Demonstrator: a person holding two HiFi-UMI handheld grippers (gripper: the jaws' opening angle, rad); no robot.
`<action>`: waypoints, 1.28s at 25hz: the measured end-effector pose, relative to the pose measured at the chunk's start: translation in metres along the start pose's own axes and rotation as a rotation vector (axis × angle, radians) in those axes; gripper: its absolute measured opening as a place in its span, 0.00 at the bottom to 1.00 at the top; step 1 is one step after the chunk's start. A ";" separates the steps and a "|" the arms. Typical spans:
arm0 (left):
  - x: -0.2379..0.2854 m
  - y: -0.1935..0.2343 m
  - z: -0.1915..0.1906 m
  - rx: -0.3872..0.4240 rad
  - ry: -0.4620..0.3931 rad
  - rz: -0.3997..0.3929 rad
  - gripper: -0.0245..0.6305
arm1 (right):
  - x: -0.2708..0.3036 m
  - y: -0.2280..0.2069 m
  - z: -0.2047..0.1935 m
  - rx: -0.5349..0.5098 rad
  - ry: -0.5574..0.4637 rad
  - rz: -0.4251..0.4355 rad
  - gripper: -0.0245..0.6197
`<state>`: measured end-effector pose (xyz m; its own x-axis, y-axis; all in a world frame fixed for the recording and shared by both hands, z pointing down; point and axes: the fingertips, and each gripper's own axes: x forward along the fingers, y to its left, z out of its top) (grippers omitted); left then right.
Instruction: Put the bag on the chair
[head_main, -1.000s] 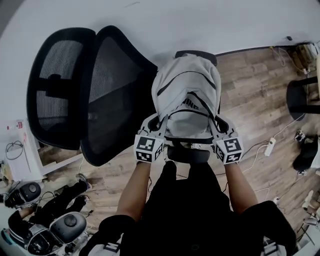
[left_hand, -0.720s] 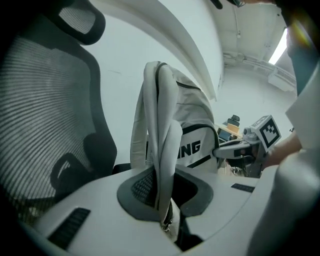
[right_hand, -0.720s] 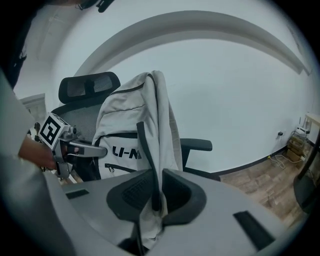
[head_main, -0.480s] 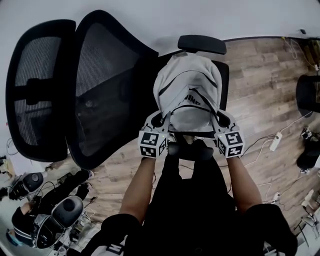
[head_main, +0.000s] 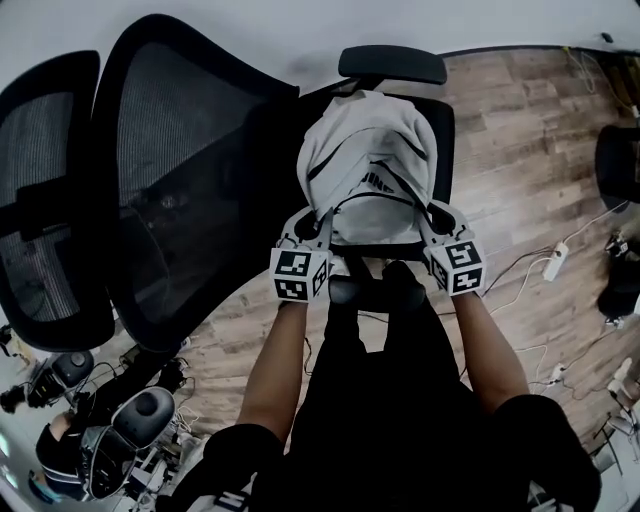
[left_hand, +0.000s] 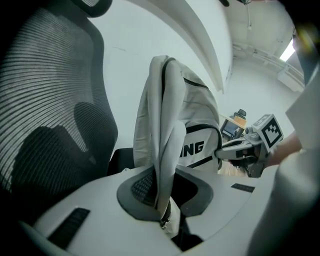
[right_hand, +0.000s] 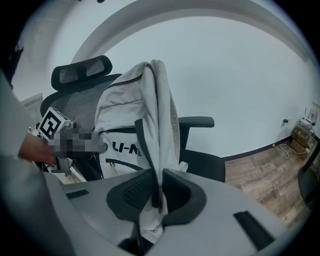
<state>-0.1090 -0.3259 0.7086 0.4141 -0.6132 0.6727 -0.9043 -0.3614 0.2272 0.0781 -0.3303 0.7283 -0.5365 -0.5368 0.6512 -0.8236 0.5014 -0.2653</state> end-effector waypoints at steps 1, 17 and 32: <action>0.002 0.001 0.001 0.004 -0.005 0.004 0.11 | 0.002 -0.002 0.000 0.000 -0.003 0.000 0.15; 0.007 -0.002 0.000 0.040 -0.033 0.022 0.48 | 0.005 -0.006 -0.001 0.084 -0.085 -0.040 0.47; -0.052 -0.019 0.027 0.108 -0.102 0.024 0.55 | -0.056 0.028 0.033 0.006 -0.203 -0.091 0.53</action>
<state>-0.1104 -0.3056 0.6502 0.4058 -0.6887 0.6009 -0.9000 -0.4156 0.1314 0.0786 -0.3085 0.6609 -0.4855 -0.7052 0.5166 -0.8710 0.4409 -0.2168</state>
